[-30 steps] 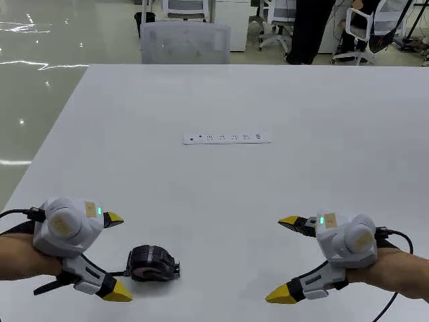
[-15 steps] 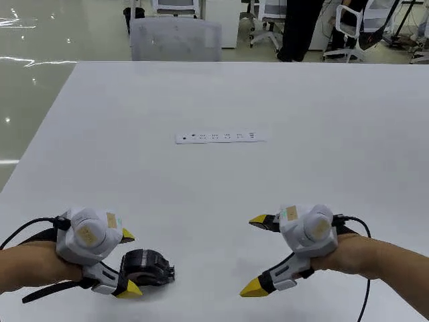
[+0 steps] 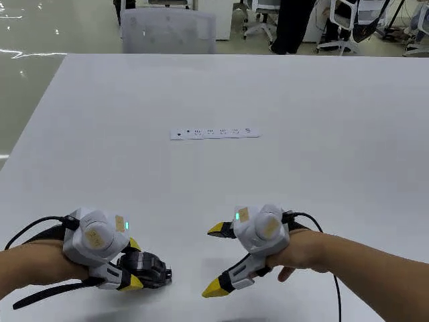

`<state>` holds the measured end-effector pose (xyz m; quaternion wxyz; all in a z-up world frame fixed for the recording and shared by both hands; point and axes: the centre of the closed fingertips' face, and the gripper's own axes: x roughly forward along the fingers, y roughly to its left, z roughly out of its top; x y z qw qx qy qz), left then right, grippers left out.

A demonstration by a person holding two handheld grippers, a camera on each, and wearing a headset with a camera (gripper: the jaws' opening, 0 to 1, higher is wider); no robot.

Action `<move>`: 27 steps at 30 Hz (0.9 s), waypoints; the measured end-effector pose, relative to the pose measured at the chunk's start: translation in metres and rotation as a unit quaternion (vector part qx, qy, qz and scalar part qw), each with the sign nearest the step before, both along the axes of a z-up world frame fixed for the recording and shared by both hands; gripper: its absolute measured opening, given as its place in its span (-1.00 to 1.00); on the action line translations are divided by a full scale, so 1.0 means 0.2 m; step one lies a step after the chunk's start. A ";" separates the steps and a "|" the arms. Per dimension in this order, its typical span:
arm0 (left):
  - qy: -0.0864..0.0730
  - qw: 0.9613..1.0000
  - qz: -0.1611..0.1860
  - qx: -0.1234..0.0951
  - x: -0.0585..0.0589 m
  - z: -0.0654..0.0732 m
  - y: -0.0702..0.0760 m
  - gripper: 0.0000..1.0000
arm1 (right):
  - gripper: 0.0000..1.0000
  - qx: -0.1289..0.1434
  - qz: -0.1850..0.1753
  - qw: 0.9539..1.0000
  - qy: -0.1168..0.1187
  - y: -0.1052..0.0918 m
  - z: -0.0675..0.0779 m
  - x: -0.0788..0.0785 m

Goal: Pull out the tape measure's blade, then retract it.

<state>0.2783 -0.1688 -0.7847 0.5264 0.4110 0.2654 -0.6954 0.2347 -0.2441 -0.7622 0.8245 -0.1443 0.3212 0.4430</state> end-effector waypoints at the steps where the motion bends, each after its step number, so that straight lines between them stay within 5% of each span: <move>1: -0.006 1.000 -0.009 -0.010 0.00 0.01 -0.01 -0.36 | 0.51 0.011 -0.001 1.000 0.004 0.03 0.00 0.01; 7: -0.005 1.000 -0.004 -0.002 -0.01 0.01 0.00 -0.38 | 0.36 -0.012 0.040 0.999 0.006 0.11 -0.07 0.03; 18: -0.002 1.000 0.004 -0.010 -0.01 0.00 0.01 -0.38 | -0.07 -0.028 0.060 0.998 0.021 0.22 -0.22 0.08; 27: 0.003 1.000 0.009 -0.012 -0.02 0.00 0.00 -0.38 | -0.64 -0.035 0.061 0.997 0.022 0.27 -0.25 0.10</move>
